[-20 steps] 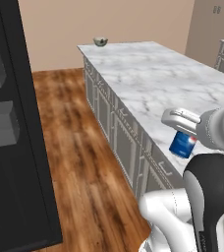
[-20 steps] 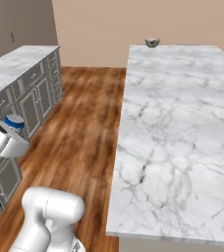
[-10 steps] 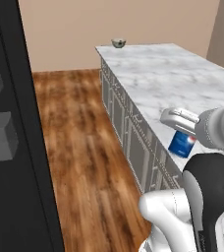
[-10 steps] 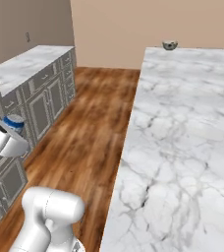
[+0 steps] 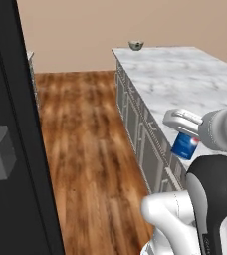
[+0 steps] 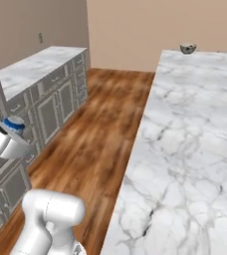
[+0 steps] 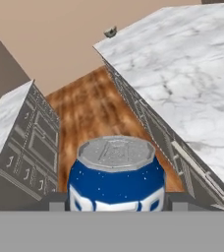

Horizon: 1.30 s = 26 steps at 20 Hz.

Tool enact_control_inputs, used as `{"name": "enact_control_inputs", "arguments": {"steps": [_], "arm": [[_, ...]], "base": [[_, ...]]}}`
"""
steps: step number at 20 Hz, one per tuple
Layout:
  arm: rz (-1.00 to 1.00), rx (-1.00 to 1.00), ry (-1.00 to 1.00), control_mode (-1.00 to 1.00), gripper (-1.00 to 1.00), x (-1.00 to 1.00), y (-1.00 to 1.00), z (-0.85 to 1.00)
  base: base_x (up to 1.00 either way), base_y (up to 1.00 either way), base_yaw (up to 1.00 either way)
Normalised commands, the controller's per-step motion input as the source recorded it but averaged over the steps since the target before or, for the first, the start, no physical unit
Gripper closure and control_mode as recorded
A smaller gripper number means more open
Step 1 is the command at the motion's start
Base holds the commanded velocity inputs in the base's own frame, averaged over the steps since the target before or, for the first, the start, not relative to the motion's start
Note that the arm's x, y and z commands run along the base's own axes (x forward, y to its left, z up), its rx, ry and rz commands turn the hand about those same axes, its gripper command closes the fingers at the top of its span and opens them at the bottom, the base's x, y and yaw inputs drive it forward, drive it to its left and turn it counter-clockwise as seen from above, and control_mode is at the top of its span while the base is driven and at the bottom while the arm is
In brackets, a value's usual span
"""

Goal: Open the fridge, grab two sodas, and place both sodas inside the bowl with ice on the dining counter.

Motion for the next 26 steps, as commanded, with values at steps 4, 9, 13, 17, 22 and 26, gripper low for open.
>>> {"name": "enact_control_inputs", "arguments": {"steps": [4,9,13,17,22,26], "arm": [[0.0,0.0,0.0,1.0,1.0,0.0,0.0,0.0],[0.0,0.0,0.0,1.0,1.0,0.0,0.0,0.0],[0.0,0.0,0.0,1.0,1.0,0.0,0.0,0.0],[0.0,0.0,0.0,1.0,1.0,0.0,0.0,0.0],[0.0,0.0,0.0,1.0,1.0,0.0,0.0,0.0],[0.0,0.0,0.0,1.0,1.0,0.0,0.0,0.0]], "base": [[1.0,-0.67,0.16],[1.0,-0.46,-0.13],[1.0,0.12,0.0],[1.0,0.0,0.0],[1.0,0.0,0.0],[1.0,0.0,0.0]]}}
